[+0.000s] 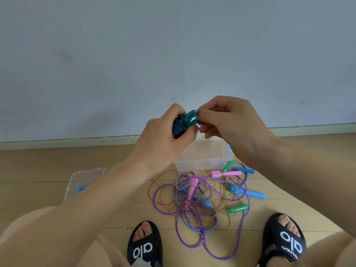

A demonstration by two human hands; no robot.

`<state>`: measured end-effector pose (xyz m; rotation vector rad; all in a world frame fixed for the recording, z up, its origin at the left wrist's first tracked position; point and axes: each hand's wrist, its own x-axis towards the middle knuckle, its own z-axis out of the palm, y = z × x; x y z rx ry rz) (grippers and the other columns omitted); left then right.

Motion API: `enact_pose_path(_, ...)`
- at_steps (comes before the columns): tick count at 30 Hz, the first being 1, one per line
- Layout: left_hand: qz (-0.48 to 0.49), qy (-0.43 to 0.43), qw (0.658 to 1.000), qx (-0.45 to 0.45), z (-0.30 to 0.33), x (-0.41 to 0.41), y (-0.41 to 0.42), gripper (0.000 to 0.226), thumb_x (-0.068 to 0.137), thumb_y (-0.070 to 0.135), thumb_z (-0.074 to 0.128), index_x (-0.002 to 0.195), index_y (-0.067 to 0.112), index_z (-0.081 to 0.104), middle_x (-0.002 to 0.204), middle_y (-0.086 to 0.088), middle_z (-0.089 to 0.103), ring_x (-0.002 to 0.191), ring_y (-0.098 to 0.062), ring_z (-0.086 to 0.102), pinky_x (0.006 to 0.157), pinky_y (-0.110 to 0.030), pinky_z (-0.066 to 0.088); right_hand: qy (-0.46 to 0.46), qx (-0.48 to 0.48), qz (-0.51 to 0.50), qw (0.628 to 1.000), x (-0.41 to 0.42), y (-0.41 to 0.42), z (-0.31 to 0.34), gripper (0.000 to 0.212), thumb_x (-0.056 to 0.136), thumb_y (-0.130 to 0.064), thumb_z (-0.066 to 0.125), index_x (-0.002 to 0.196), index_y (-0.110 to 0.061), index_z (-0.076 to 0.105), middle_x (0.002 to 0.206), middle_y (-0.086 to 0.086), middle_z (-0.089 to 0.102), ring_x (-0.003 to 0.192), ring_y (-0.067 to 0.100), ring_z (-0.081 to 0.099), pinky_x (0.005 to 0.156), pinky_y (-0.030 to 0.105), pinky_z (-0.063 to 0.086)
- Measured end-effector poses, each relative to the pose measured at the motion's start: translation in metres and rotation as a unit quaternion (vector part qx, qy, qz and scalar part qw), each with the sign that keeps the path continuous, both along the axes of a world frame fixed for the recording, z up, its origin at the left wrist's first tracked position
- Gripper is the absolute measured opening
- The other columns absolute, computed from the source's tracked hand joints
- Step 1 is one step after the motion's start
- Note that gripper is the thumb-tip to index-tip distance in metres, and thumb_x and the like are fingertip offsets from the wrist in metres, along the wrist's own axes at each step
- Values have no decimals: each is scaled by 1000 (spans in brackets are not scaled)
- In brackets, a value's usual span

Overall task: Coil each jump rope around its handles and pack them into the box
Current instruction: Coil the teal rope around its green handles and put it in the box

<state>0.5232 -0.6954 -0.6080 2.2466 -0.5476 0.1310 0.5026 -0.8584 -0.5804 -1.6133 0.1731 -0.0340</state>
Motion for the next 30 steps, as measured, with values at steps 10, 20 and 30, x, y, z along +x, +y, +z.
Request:
enact_pose_path(10,-17,-29,999,32,1,-1,0,20,89,39,63,88,25,48,62,2,47,56,-17,45,48,-27,34,-35,26,19,999,-2,-2,-2,5,85,5,67,88,6,63,69,12,64,57,14,61,58,21,51)
enact_pose_path(20,-69,-18,996,45,9,0,8,20,89,35,64,86,23,48,57,6,42,51,-15,40,46,-18,28,-86,-120,150,978,-1,-15,14,9,84,3,69,92,0,66,91,14,69,64,20,63,62,26,53)
enact_pose_path(30,-179,27,980,81,13,1,14,15,82,38,61,85,27,52,62,4,47,54,-12,41,49,-18,30,17,-149,260,954,-7,-28,17,8,86,-15,71,88,-9,67,58,2,61,51,19,52,53,19,45)
